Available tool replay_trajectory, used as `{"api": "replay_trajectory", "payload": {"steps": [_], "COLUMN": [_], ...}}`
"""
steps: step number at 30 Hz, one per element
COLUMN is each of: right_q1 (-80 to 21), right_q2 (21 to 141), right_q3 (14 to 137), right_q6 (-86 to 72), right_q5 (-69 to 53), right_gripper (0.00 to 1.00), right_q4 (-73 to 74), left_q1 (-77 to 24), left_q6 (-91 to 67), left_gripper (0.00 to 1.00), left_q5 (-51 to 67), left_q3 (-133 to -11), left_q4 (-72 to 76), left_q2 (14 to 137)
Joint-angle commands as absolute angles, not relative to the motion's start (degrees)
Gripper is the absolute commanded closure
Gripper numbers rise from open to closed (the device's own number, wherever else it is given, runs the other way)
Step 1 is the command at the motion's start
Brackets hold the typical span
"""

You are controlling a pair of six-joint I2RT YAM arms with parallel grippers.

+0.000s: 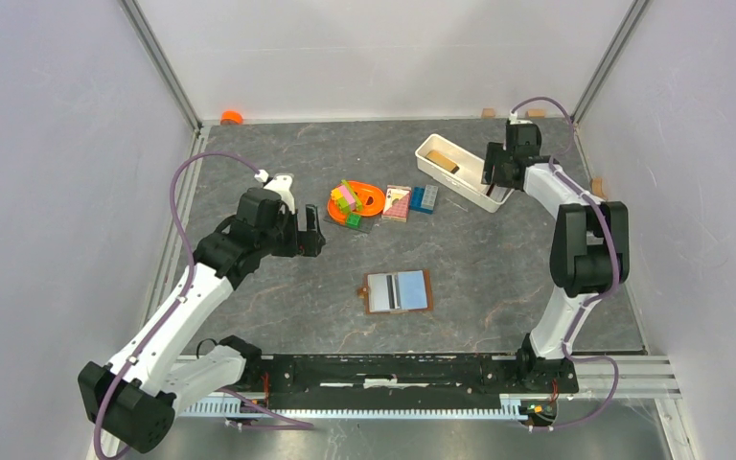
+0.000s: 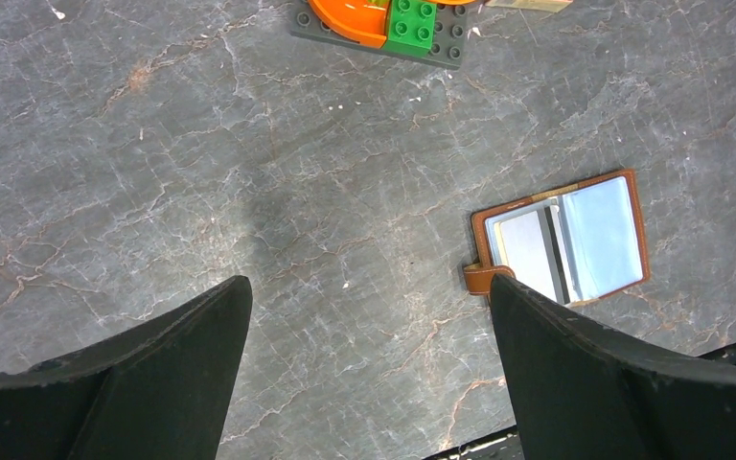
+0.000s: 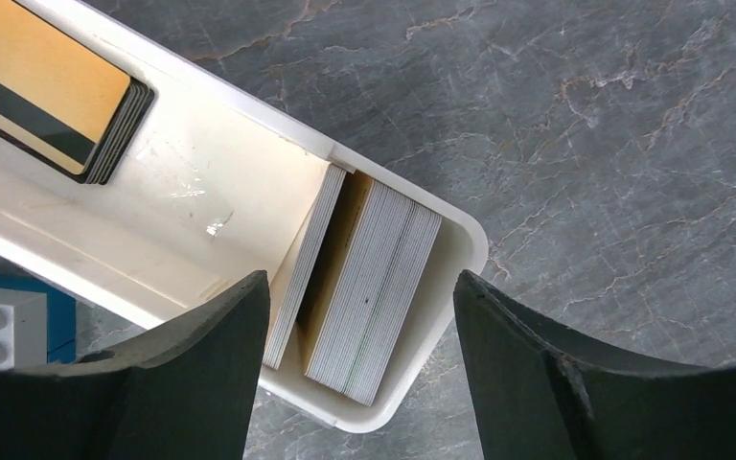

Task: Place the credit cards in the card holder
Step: Pick up the credit card from the storage box.

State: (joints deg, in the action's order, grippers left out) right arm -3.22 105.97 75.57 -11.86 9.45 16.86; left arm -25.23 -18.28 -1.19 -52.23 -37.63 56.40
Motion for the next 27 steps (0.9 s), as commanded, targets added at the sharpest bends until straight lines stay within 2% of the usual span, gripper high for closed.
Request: {"api": "replay_trajectory", "payload": {"steps": [1,16,27], "right_q1": [-2.8,-2.4,-1.9], "right_q2": [107.5,111.6,105.3], "right_q3": [77.9,77.4,73.1], "right_q6": [-13.4,-20.5,-27.6], "right_q5": [7.6,4.6,3.3], "right_gripper": [0.24,0.23,0.24], "right_q4": [16.6,15.2,9.2], "left_q1": [-24.6,-24.0,-23.7], "left_q6": [-15.8,-15.8,-15.8], "left_gripper": [0.0,0.0,0.0], "left_q5": [-0.3,2.1,3.0], "left_q3": [-52.8,-52.7,-52.6], "left_q4": [-36.9,-36.7,-36.6], "left_q2": [56.5,56.9,56.7]}}
